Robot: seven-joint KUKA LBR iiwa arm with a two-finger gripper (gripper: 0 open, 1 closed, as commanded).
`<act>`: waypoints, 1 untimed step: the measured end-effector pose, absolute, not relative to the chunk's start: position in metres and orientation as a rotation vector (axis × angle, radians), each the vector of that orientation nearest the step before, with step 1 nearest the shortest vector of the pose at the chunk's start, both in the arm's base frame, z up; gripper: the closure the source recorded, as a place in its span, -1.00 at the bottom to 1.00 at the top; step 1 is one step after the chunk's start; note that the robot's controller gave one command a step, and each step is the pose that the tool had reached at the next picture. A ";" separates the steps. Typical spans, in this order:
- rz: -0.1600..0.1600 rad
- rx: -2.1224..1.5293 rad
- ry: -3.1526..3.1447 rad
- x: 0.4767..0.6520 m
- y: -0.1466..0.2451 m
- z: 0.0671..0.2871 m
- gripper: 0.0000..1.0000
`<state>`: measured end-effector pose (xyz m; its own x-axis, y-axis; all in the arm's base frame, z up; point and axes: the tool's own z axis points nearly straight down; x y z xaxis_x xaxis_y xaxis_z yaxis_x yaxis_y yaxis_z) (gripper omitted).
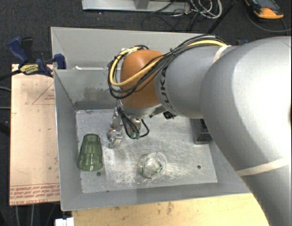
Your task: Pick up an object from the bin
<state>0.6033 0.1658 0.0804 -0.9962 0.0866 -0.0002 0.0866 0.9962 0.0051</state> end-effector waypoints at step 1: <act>0.008 0.050 3.148 0.626 0.166 0.079 1.00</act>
Offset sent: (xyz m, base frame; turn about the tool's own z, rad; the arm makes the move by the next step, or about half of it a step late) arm -0.0108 -0.0084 0.0480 -0.0034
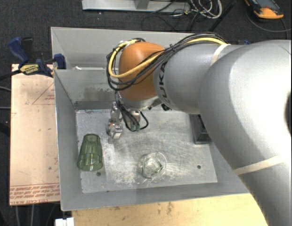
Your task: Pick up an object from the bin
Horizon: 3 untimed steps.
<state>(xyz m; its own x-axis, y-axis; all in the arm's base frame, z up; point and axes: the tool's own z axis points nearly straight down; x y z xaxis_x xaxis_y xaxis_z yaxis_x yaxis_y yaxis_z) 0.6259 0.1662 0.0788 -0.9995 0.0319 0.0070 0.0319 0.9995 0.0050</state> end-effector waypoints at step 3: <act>-0.002 0.061 -3.143 0.585 0.133 0.245 1.00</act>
Offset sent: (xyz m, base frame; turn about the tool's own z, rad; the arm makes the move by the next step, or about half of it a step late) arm 0.0060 0.0034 0.0543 0.0734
